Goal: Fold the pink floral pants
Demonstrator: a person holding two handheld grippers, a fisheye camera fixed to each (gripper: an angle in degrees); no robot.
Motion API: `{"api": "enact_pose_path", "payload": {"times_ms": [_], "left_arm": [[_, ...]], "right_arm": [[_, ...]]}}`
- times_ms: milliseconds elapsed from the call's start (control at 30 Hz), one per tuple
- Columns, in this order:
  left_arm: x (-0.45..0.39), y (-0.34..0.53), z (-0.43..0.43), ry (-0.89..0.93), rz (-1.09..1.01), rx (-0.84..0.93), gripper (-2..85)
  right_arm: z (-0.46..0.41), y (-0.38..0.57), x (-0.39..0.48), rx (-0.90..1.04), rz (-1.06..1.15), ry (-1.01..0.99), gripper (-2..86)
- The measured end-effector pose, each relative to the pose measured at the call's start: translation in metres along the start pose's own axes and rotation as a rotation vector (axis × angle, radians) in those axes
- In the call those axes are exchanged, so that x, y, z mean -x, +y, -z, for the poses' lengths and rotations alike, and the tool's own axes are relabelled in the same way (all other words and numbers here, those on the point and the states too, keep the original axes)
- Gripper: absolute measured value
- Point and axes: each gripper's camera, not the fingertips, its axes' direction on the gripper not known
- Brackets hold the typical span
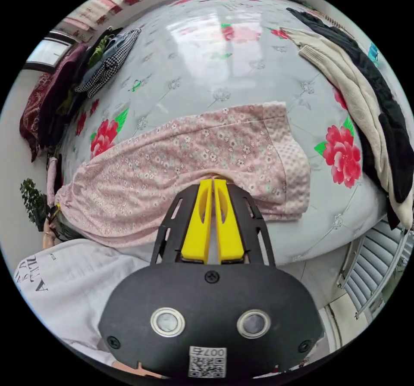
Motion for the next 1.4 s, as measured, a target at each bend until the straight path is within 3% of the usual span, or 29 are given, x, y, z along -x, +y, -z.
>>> {"api": "enact_pose_path", "payload": {"times_ms": [267, 400, 533, 700, 800, 1133, 1400], "left_arm": [[-0.079, -0.12, 0.114, 0.274, -0.133, -0.384, 0.3], [-0.116, -0.114, 0.177, 0.236, -0.3, -0.555, 1.0], [-0.099, -0.09, 0.159, 0.117, -0.324, -0.516, 2.0], [-0.005, -0.056, 0.066, 0.108, -0.029, -0.265, 3.7], [0.034, -0.035, 0.031, 0.091, 0.125, -0.167, 3.6], [0.023, -0.016, 0.027, 0.021, 0.15, -0.16, 6.9], [0.026, -0.006, -0.023, 0.061, 0.391, -0.123, 8.2]], "right_arm": [[0.169, -0.058, 0.038, -0.504, 0.148, -0.154, -0.2], [0.229, -0.029, 0.064, -0.705, 0.341, -0.113, -0.2], [0.198, -0.009, 0.06, -0.59, 0.368, -0.05, -0.2], [0.101, 0.016, 0.024, -0.293, 0.207, -0.064, 0.2], [0.068, 0.024, 0.015, -0.22, 0.141, -0.083, 1.3], [0.051, -0.062, 0.003, -0.265, 0.006, -0.165, 4.2], [0.018, -0.157, -0.028, -0.22, -0.161, -0.348, 1.6]]}}
